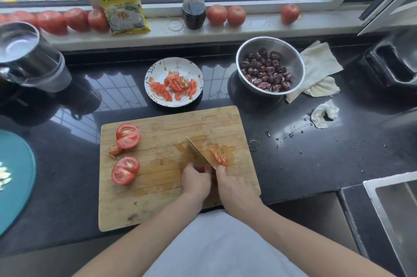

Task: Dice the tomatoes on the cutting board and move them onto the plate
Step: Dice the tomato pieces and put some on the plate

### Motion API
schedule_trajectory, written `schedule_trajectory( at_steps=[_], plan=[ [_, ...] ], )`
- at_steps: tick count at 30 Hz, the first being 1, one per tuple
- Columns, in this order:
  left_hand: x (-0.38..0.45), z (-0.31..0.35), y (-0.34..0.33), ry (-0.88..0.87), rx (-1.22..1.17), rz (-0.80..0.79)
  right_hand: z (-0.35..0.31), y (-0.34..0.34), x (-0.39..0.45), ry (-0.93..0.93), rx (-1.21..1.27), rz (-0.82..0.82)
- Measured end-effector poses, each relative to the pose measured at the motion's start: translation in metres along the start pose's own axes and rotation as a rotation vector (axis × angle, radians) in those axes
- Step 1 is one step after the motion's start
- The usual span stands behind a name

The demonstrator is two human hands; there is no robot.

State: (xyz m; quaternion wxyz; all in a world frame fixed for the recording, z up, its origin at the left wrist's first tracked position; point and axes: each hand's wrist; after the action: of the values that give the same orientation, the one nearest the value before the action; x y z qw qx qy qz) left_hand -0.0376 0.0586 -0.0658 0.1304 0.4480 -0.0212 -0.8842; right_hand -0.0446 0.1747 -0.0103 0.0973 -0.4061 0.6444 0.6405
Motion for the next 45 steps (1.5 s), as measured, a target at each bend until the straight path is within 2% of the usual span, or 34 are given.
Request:
schedule_trajectory(
  at_steps=[5,9,16,23,28,32,35,40,45],
  plan=[
    [0.001,0.001,0.002,0.024,-0.01,-0.017,0.028,-0.014,-0.039,-0.034,0.025,-0.129],
    [0.001,0.0,0.001,0.013,0.0,-0.014,0.018,-0.018,-0.015,0.011,0.052,-0.005],
    [-0.005,0.001,-0.001,-0.004,-0.008,-0.006,0.02,-0.014,0.002,-0.034,0.249,0.088],
    [-0.009,0.004,0.0,-0.013,0.006,-0.015,0.011,-0.008,0.004,-0.121,0.332,0.05],
    [-0.01,0.004,-0.001,-0.1,0.117,-0.045,-0.001,-0.006,-0.006,-0.077,0.173,-0.024],
    [-0.009,0.004,-0.002,-0.109,0.174,-0.056,-0.002,-0.013,-0.014,-0.068,0.085,0.0],
    [-0.008,0.004,-0.003,-0.116,0.206,-0.045,-0.01,-0.006,0.002,-0.07,0.154,0.019],
    [-0.01,0.002,-0.005,-0.101,0.167,-0.029,-0.005,0.012,0.016,-0.151,0.436,0.077],
    [-0.013,0.0,-0.005,-0.109,0.054,-0.049,0.017,0.012,0.004,-0.085,0.402,0.087]
  ],
)
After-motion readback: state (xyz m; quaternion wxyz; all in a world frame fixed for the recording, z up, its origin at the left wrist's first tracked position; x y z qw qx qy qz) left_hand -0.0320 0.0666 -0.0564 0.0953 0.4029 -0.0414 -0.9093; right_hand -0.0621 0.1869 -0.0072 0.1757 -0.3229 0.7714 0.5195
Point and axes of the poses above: each hand's wrist, its own x-axis towards the middle knuckle, its own y-axis out of the back of the hand, z = x × y, and after that the axes turned 13 degrees about -z, right-handed
